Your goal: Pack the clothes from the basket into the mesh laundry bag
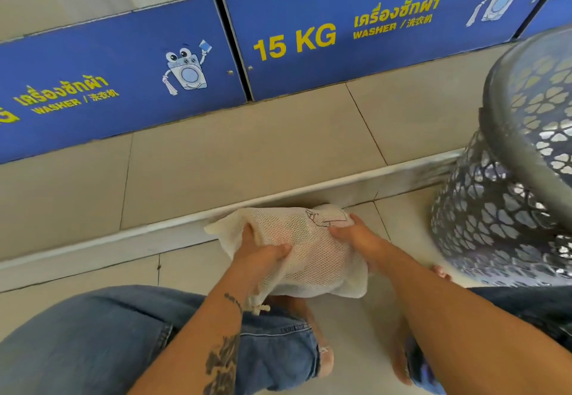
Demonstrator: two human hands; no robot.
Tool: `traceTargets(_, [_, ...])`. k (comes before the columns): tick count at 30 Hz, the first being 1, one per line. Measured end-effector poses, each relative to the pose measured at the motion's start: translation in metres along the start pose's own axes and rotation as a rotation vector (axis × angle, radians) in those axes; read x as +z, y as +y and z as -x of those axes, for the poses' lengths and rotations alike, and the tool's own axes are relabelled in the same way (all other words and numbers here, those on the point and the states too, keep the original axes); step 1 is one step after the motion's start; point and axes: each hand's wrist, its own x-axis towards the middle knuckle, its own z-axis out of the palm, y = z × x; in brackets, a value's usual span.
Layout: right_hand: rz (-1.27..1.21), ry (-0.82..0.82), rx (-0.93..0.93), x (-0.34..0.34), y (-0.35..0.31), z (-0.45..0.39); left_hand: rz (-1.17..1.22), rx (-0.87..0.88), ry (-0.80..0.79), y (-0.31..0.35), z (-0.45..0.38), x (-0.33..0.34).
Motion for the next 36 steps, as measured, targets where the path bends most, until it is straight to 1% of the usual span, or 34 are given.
traceTargets(4, [0.11, 0.111, -0.156, 0.008, -0.004, 0.036, -0.15, 0.157, 0.086, 0.008, 0.019, -0.004])
traceTargets(5, [0.133, 0.14, -0.192, 0.008, -0.01, 0.05, -0.145, 0.184, 0.109, 0.01, 0.028, -0.004])
traceTargets(8, [0.216, 0.243, -0.283, -0.001, -0.035, 0.091, -0.039, 0.291, 0.109, 0.023, 0.069, -0.008])
traceTargets(10, [0.217, 0.296, -0.362, -0.008, -0.053, 0.121, 0.024, 0.405, 0.105, 0.035, 0.097, -0.015])
traceTargets(12, [0.197, 0.343, -0.472, -0.01, -0.073, 0.149, 0.109, 0.52, 0.107, 0.05, 0.124, -0.028])
traceTargets(14, [0.23, 0.384, -0.596, -0.007, -0.099, 0.17, 0.168, 0.627, 0.127, 0.072, 0.146, -0.046])
traceTargets(17, [0.227, 0.422, -0.728, -0.006, -0.14, 0.183, 0.166, 0.732, 0.137, 0.117, 0.159, -0.069])
traceTargets(19, [0.223, 0.421, -0.789, -0.007, -0.169, 0.176, 0.14, 0.76, 0.14, 0.146, 0.152, -0.08])
traceTargets(22, [0.243, 0.429, -0.788, -0.009, -0.201, 0.14, 0.031, 0.746, 0.183, 0.178, 0.11, -0.086])
traceTargets(24, [0.263, 0.357, -0.753, -0.012, -0.207, 0.098, 0.004, 0.707, 0.17, 0.187, 0.063, -0.083])
traceTargets(26, [0.313, 0.296, -0.702, -0.014, -0.202, 0.05, -0.054, 0.623, 0.137, 0.185, 0.01, -0.072])
traceTargets(28, [0.317, 0.306, -0.619, -0.013, -0.198, 0.009, -0.076, 0.537, 0.096, 0.179, -0.041, -0.061])
traceTargets(30, [0.329, 0.324, -0.56, -0.014, -0.204, -0.018, -0.101, 0.476, 0.093, 0.181, -0.076, -0.054])
traceTargets(32, [0.407, 0.289, -0.501, -0.021, -0.222, -0.027, -0.172, 0.421, 0.074, 0.194, -0.091, -0.062])
traceTargets(34, [0.563, 0.258, -0.436, -0.033, -0.244, -0.024, -0.314, 0.298, 0.036, 0.211, -0.087, -0.086])
traceTargets(36, [0.654, 0.229, -0.381, -0.044, -0.266, -0.005, -0.487, 0.259, 0.106, 0.229, -0.064, -0.115])
